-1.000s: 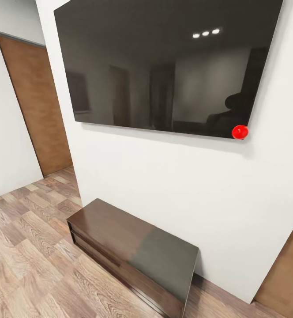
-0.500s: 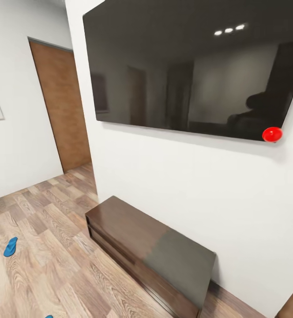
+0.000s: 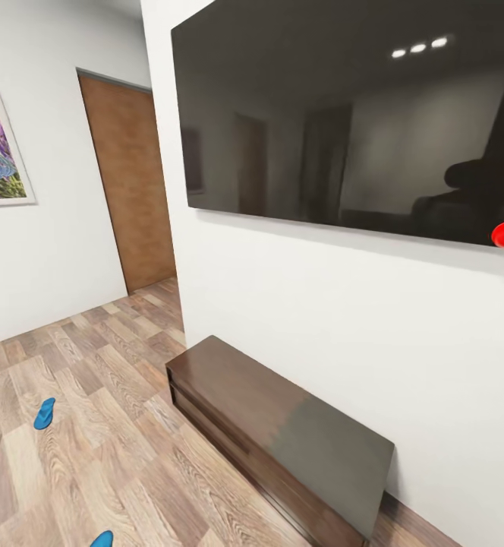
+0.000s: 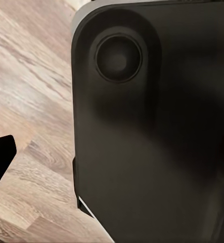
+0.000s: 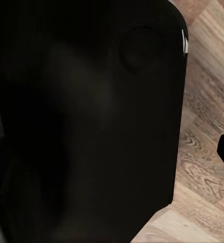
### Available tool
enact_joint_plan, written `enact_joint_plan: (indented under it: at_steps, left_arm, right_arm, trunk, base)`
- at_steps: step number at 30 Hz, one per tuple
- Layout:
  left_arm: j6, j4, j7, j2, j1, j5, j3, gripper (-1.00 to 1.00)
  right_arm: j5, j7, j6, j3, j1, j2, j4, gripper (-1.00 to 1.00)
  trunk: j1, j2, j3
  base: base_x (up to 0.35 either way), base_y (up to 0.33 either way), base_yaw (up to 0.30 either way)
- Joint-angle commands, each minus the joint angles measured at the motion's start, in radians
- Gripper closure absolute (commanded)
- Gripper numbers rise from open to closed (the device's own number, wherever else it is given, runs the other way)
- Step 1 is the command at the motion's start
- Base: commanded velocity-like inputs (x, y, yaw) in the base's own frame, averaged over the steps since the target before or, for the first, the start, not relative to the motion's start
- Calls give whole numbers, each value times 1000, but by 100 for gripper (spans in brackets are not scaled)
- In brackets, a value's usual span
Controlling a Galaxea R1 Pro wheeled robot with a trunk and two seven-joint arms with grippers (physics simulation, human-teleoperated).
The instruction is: In the bedroom, move the book from the bed onto either nightstand, and place the two sandals side by side next to the bed.
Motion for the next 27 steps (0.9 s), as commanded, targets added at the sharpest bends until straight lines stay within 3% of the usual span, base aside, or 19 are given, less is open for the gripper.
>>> enact_joint_plan:
  at_steps: [1,27]
  left_arm:
    - [-1,-1,-1,0,0,1,1,-100]
    - [-2,-1,0,21,0,1,1,-100]
  right_arm:
    - [-1,1,-1,-1,0,0,0,-100]
    - [5,4,-1,16,0,4,0,-100]
  trunk:
    - [0,-1,-1]
    - [0,-1,-1]
  base:
    - [0,207,16]
    - [0,206,-10]
